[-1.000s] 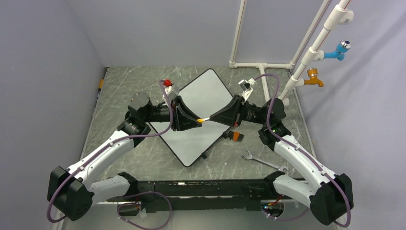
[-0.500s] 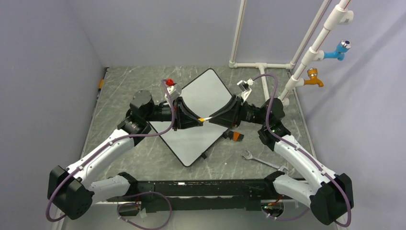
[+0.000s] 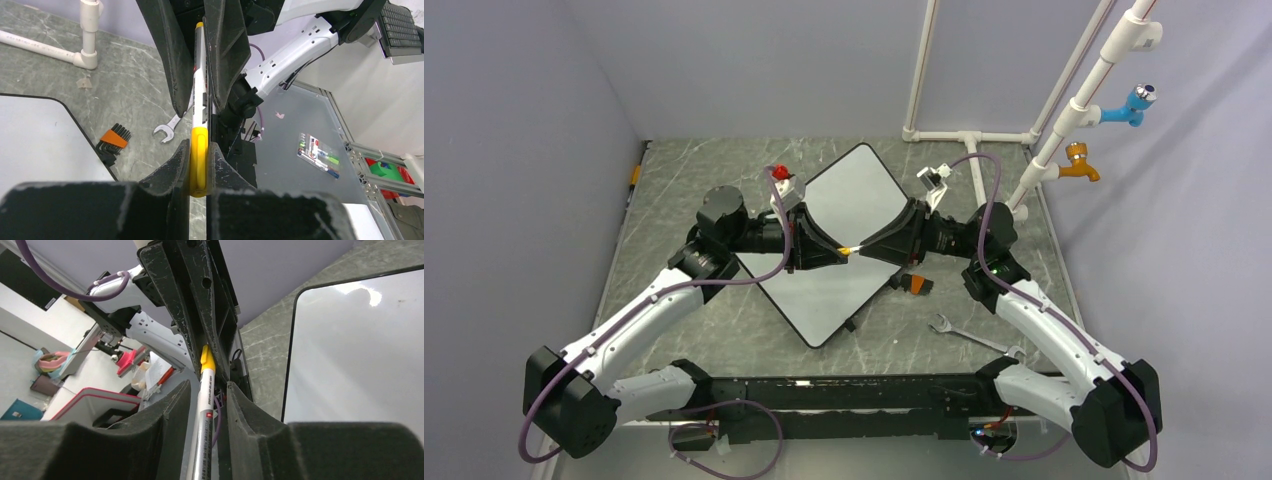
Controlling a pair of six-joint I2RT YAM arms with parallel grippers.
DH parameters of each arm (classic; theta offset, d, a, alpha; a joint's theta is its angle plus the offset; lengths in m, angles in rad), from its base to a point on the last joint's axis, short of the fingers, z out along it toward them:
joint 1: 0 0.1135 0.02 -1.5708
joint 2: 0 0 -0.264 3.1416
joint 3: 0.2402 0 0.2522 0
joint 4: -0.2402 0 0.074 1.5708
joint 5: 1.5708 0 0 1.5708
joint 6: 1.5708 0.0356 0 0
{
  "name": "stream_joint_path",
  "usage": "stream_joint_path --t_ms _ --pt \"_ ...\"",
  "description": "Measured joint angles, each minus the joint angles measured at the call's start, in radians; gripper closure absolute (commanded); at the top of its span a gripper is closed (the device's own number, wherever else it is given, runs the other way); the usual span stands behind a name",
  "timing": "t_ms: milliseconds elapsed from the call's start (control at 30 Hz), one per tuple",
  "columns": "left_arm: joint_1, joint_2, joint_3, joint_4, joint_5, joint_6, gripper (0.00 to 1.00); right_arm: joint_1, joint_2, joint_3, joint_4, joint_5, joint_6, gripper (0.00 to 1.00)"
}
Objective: Write a sentence on the whiteboard
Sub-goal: Hold the whiteboard marker.
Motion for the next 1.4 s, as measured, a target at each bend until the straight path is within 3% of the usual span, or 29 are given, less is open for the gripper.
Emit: stream_joint_path --t_ms 333,600,967,1400 --pt "0.002 0.006 0.027 -0.055 -0.002 0.032 1.00 0.013 0.015 0.011 -0.003 -0.002 -0.008 0.74" --pt "0.002 0.006 0.061 -0.158 -0.032 0.097 1.00 0.029 0.023 0.040 -0.050 -0.002 -0.043 0.59" --pt "-0.002 0.004 0.100 -0.291 -0.072 0.171 1.00 0.038 0.024 0.051 -0.129 0.011 -0.095 0.69" --pt "-0.005 -0.018 0.105 -0.336 -0.087 0.201 1.00 0.049 0.024 0.052 -0.142 0.013 -0.098 0.63"
